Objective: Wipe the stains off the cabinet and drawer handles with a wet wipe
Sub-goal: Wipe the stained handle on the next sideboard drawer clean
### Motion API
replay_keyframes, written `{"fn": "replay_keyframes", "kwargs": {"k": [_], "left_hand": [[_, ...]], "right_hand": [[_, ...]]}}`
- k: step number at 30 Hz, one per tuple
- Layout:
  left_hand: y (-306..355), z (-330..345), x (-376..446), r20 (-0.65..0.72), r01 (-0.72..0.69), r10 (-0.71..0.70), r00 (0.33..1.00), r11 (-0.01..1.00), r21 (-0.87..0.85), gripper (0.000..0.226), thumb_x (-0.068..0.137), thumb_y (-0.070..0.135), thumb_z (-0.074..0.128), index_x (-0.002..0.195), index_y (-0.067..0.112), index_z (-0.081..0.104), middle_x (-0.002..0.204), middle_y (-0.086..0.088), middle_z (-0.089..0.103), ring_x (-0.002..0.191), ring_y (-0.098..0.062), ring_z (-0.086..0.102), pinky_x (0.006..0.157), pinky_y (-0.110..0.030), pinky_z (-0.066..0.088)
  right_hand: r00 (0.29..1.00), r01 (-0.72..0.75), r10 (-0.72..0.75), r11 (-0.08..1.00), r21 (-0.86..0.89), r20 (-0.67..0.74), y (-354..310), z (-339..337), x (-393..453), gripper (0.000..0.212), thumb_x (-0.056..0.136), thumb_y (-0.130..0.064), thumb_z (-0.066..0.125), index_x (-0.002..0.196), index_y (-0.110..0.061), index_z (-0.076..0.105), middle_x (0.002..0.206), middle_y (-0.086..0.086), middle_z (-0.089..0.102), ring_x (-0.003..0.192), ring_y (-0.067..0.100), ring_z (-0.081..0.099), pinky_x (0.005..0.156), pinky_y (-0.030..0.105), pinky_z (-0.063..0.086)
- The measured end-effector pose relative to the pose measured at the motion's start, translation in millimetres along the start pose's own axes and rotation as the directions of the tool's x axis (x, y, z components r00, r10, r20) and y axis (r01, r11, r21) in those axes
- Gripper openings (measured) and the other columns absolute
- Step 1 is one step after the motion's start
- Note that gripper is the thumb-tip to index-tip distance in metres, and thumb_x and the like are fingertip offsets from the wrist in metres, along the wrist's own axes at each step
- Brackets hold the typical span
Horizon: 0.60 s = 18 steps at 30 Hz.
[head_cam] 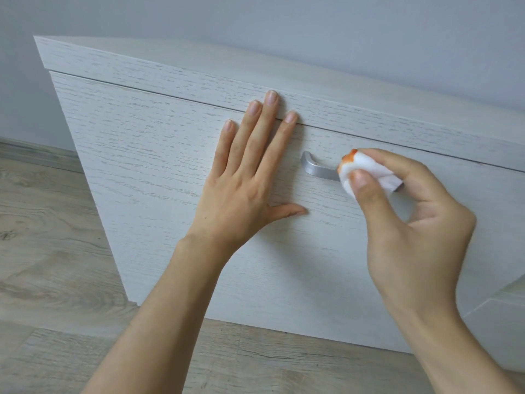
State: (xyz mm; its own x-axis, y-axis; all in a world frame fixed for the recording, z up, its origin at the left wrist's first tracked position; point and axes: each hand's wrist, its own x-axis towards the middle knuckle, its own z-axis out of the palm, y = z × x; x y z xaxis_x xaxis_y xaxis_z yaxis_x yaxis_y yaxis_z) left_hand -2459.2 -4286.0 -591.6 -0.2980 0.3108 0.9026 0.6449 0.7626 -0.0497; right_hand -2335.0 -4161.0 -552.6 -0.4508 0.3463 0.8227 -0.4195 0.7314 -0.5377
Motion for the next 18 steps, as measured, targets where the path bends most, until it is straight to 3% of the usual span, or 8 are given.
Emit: {"fn": "replay_keyframes", "kwargs": {"k": [4,8,14,18], "left_hand": [[2,-2,0,0.011,0.006,-0.006,1.000,1.000,0.006,0.119,0.065,0.068,0.071,0.150,0.008,0.013,0.154,-0.016,0.014,0.144,-0.029,0.005,0.119,-0.037,-0.002],[5,-4,0,0.022,0.019,-0.019,1.000,1.000,-0.012,0.117,0.067,0.065,0.072,0.150,0.007,0.013,0.155,-0.018,0.012,0.144,-0.031,0.004,0.119,-0.039,-0.001],[8,-7,0,0.042,0.036,-0.035,0.999,0.999,-0.032,0.116,0.065,0.059,0.074,0.149,0.006,0.013,0.154,-0.023,0.014,0.143,-0.034,0.005,0.118,-0.043,0.002],[9,-8,0,0.043,0.044,-0.042,0.998,0.998,-0.037,0.118,0.065,0.058,0.077,0.149,0.006,0.013,0.154,-0.024,0.014,0.143,-0.034,0.004,0.118,-0.041,-0.001]], "right_hand": [[0.988,-0.116,0.113,0.993,0.020,0.104,4,-25,0,0.015,0.086,-0.021,0.054,0.090,-0.033,0.064,0.090,-0.010,0.068,0.093,0.009,0.062,0.083,0.023,0.045],[0.971,-0.200,0.209,0.977,-0.080,0.120,7,-37,0,0.012,0.083,-0.027,0.065,0.087,-0.033,0.056,0.083,-0.018,0.067,0.082,-0.002,0.061,0.074,0.005,0.040],[0.972,-0.227,0.233,0.962,-0.149,0.023,9,-41,8,0.017,0.080,-0.020,0.070,0.075,-0.034,0.061,0.074,-0.024,0.065,0.073,-0.008,0.058,0.068,-0.001,0.036],[0.972,-0.233,0.233,0.961,-0.147,-0.018,9,-35,8,0.006,0.079,-0.019,0.069,0.079,-0.025,0.069,0.080,-0.011,0.069,0.076,0.001,0.060,0.066,0.003,0.037]]}}
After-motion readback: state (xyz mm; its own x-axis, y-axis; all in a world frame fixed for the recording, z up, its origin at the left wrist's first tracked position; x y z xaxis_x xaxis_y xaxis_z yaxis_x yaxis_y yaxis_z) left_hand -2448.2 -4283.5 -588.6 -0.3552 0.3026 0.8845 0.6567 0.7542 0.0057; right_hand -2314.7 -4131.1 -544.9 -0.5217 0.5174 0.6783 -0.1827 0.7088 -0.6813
